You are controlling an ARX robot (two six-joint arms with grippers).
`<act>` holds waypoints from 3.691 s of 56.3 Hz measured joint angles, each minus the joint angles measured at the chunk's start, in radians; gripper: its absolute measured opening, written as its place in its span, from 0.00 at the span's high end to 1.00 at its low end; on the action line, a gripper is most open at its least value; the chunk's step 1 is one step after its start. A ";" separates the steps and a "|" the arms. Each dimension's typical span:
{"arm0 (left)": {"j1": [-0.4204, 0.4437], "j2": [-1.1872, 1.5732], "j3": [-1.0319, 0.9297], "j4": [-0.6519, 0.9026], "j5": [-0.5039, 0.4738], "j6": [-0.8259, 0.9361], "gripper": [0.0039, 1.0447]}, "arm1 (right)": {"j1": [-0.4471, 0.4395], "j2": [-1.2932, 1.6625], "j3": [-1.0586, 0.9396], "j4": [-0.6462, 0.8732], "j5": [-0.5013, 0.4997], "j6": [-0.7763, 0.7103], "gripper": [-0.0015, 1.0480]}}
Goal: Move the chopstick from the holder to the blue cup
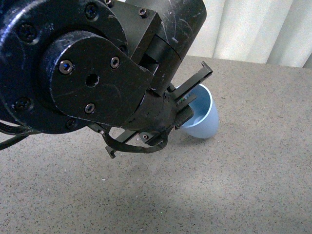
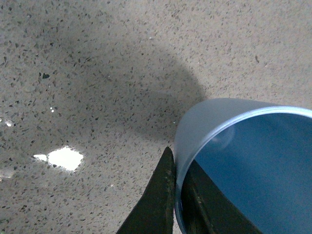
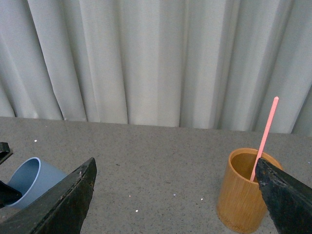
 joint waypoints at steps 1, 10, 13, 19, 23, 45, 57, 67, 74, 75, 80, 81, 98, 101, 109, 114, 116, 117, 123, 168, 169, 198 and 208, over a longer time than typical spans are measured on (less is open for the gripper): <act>-0.003 0.002 0.003 -0.011 0.002 0.001 0.97 | 0.000 0.000 0.000 0.000 0.000 0.000 0.09; -0.016 0.014 0.007 -0.023 0.001 0.003 0.97 | 0.000 0.000 0.000 0.000 0.000 0.000 0.09; -0.017 0.016 0.008 -0.023 0.000 0.003 0.97 | 0.000 0.000 0.000 0.000 0.000 0.000 0.09; -0.015 0.018 0.013 -0.021 -0.024 0.000 0.97 | 0.000 0.000 0.000 0.000 0.000 0.000 0.09; -0.010 0.018 0.018 -0.019 -0.046 -0.001 0.97 | 0.000 0.000 0.000 0.000 0.000 0.000 0.09; -0.016 0.035 0.094 -0.081 -0.076 0.001 0.97 | 0.000 0.000 0.000 0.000 0.000 0.000 0.09; -0.018 0.052 0.098 -0.107 -0.100 0.003 0.97 | 0.000 0.000 0.000 0.000 0.000 0.000 0.09; -0.018 0.052 0.105 -0.108 -0.101 0.004 0.97 | 0.000 0.000 0.000 0.000 0.000 0.000 0.09; -0.018 0.052 0.111 -0.110 -0.102 0.011 0.97 | 0.000 0.000 0.000 0.000 0.000 0.000 0.09; -0.018 0.052 0.111 -0.111 -0.102 0.011 0.97 | 0.000 0.000 0.000 0.000 0.000 0.000 0.09; -0.019 0.052 0.112 -0.116 -0.103 0.021 0.97 | 0.000 0.000 0.000 0.000 0.000 0.000 0.09; -0.019 0.052 0.112 -0.116 -0.103 0.022 0.97 | 0.000 0.000 0.000 0.000 0.000 0.000 0.09; -0.019 0.052 0.112 -0.115 -0.106 0.033 0.81 | 0.000 0.000 0.000 0.000 0.000 0.000 0.09; -0.019 0.052 0.114 -0.115 -0.109 0.039 0.84 | 0.000 0.000 0.000 0.000 0.000 0.000 0.09; -0.019 0.052 0.117 -0.115 -0.109 0.039 0.84 | 0.000 0.000 0.000 0.000 0.000 0.000 0.09; -0.019 0.052 0.121 -0.115 -0.109 0.041 0.65 | 0.000 0.000 0.000 0.000 0.000 0.000 0.09; -0.019 0.052 0.121 -0.115 -0.109 0.043 0.58 | 0.000 0.000 0.000 0.000 0.000 0.000 0.09; -0.019 0.052 0.121 -0.115 -0.110 0.044 0.56 | 0.000 0.000 0.000 0.000 0.000 0.000 0.09; -0.019 0.052 0.123 -0.115 -0.109 0.045 0.41 | 0.000 0.000 0.000 0.000 0.000 0.000 0.09; -0.024 0.052 0.177 -0.144 -0.118 0.056 0.06 | 0.000 0.000 0.000 0.000 0.000 0.000 0.09; -0.024 0.052 0.177 -0.144 -0.118 0.056 0.06 | 0.000 0.000 0.000 0.000 0.000 0.000 0.09; -0.030 0.046 0.177 -0.144 -0.117 0.054 0.06 | 0.000 0.000 0.000 0.000 0.000 0.000 0.09; -0.024 0.031 0.167 -0.139 -0.115 0.051 0.06 | 0.000 0.000 0.000 0.000 0.000 0.000 0.09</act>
